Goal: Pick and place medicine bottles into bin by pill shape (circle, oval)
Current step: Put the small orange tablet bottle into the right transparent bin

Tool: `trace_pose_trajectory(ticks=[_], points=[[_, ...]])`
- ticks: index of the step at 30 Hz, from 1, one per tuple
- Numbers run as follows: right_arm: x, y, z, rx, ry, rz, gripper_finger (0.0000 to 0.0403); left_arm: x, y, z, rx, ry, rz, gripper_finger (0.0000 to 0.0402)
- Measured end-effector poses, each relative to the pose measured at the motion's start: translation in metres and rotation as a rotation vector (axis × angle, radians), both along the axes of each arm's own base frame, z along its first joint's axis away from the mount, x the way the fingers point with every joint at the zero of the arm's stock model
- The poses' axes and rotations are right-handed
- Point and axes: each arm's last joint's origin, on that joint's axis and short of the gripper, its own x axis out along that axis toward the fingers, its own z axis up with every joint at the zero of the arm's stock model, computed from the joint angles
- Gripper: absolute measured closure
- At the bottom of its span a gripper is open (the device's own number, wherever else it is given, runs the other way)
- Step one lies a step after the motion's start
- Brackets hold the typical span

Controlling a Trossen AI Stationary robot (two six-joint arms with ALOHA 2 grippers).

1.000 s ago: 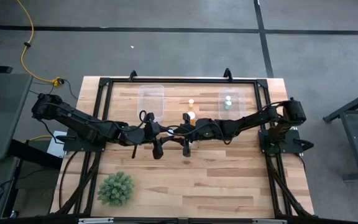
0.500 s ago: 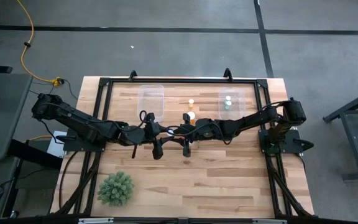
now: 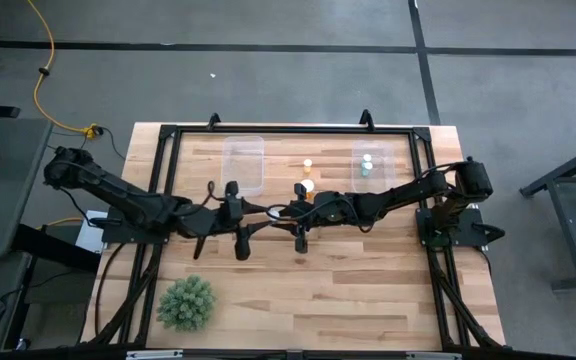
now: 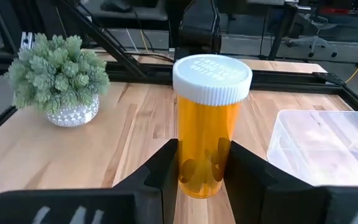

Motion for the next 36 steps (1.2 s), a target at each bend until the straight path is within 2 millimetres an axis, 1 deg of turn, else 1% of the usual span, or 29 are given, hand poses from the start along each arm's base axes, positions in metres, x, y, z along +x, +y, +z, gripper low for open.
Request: trace_pose_trajectory(ticks=[3,5,9,14,18,25,28,30,32,36], points=[[-0.001,0.0,-0.002,-0.012,0.03,0.003,0.0306,-0.009,-0.006,0.004,0.061,0.01,0.069,0.0261],[-0.002,0.0,-0.005,-0.027,0.057,0.007,0.0306,-0.012,-0.009,0.003,0.088,0.024,0.113,0.0261],[-0.004,0.0,-0.009,-0.051,0.111,0.013,0.0306,-0.013,-0.012,-0.001,0.093,0.049,0.12,0.0261],[-0.003,0.0,-0.008,-0.049,0.09,0.013,0.0306,-0.007,-0.007,-0.011,0.078,0.116,0.068,0.0261],[-0.003,0.0,-0.006,-0.047,0.074,0.013,0.0306,-0.006,0.0,-0.011,0.067,0.117,0.091,0.0261],[-0.002,0.0,-0.004,-0.045,0.054,0.012,0.0306,-0.005,0.002,-0.013,0.063,0.135,0.08,0.0261],[-0.001,0.0,-0.001,-0.041,0.017,0.011,0.0306,-0.008,0.004,-0.021,0.101,0.151,0.115,0.0261],[0.0,0.0,0.0,-0.04,0.003,0.011,0.0306,-0.01,0.005,-0.027,0.118,0.128,0.138,0.0261],[0.0,0.0,0.001,-0.036,0.002,0.01,0.0306,-0.014,0.006,-0.031,0.135,0.081,0.12,0.0261],[0.0,0.0,0.0,-0.022,0.003,0.006,0.0306,-0.023,0.011,-0.038,0.13,-0.051,-0.018,0.0261]])
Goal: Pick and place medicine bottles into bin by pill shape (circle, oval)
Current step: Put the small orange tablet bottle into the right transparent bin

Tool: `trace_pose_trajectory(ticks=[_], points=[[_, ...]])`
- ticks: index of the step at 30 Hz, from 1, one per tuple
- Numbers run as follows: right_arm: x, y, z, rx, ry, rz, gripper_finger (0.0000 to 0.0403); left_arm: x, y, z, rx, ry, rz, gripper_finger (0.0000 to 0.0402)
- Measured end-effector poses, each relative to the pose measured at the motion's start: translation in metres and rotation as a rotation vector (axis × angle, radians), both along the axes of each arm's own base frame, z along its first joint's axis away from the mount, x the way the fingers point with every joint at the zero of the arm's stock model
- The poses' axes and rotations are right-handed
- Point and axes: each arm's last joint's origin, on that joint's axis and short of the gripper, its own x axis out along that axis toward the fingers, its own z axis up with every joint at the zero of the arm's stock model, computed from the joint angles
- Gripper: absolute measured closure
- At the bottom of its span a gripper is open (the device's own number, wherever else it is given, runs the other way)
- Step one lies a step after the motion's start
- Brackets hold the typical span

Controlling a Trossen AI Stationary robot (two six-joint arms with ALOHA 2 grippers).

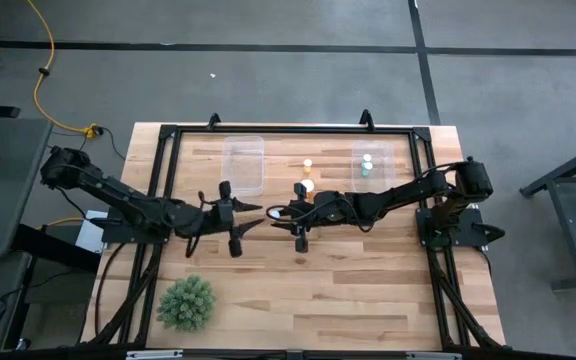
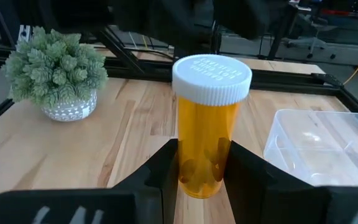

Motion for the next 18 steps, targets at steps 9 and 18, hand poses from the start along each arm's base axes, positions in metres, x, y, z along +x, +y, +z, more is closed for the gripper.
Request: trace_pose_trajectory(ticks=[9,18], points=[[0.001,0.0,0.004,0.005,-0.039,0.0,0.0306,-0.009,0.033,-0.026,-0.127,-0.064,-0.22,0.0261],[0.001,0.0,0.004,0.02,-0.041,0.009,0.0306,0.002,0.03,-0.027,-0.086,-0.138,-0.299,0.0261]])
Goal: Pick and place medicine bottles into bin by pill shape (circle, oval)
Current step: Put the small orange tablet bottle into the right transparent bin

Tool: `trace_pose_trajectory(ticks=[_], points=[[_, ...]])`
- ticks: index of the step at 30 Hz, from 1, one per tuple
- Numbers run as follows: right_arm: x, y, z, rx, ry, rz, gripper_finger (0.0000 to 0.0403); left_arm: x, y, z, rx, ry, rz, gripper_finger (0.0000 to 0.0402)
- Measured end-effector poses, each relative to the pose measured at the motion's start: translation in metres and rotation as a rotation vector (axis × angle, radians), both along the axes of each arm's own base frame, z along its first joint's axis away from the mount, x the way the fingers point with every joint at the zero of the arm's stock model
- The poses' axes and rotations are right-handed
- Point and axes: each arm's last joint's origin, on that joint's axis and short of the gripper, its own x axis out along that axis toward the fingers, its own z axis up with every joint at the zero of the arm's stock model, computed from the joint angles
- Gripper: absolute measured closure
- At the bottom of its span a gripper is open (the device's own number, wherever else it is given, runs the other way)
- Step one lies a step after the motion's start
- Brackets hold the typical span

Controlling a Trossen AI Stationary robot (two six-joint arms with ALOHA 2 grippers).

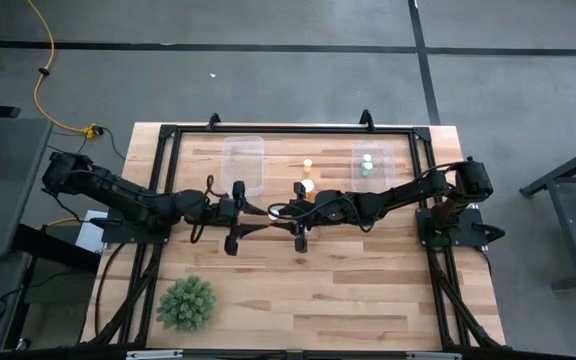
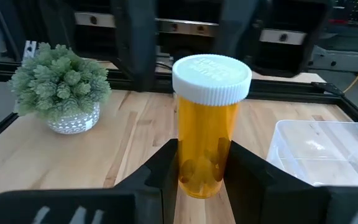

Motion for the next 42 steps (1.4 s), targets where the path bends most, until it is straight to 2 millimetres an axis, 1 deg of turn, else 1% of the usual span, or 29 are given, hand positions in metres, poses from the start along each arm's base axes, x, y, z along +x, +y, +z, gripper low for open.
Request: trace_pose_trajectory(ticks=[4,42], points=[[0.0,0.0002,0.0001,0.006,0.0,0.007,0.0306,0.0018,0.0001,0.0009,-0.001,-0.029,0.005,0.0261],[0.0,0.0003,0.0004,0.007,-0.003,0.009,0.0306,0.003,-0.0007,-0.0004,-0.02,-0.025,-0.014,0.0261]])
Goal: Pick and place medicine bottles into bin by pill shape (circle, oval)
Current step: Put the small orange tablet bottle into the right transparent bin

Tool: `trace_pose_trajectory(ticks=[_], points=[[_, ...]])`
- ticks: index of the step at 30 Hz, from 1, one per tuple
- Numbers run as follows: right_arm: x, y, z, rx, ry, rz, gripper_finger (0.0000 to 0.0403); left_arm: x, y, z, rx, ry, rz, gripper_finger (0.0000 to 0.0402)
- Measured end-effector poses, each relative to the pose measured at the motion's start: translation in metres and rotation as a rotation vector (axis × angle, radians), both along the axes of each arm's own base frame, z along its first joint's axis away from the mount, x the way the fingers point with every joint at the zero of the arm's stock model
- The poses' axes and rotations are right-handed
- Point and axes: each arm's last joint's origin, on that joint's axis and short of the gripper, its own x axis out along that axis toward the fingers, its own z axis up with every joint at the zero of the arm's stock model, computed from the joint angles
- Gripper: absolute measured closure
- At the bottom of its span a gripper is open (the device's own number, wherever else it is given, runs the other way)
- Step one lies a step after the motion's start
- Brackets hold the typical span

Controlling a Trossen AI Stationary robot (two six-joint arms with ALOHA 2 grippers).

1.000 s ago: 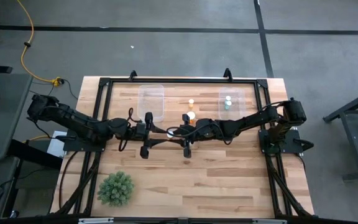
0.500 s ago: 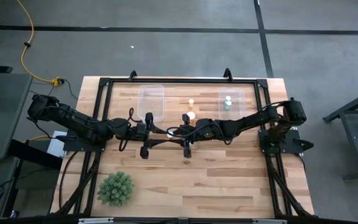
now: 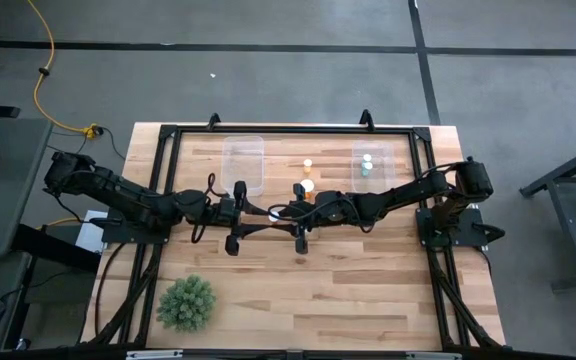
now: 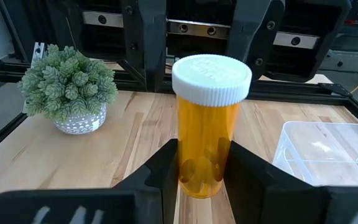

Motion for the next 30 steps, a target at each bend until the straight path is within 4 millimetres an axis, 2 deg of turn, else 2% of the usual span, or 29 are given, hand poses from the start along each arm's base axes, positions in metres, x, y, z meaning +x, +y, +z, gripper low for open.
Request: trace_pose_trajectory(ticks=[30], points=[[0.0002,0.0,0.0008,0.002,-0.009,-0.001,0.0306,0.0001,-0.0001,0.0017,0.01,-0.015,-0.002,0.0261]])
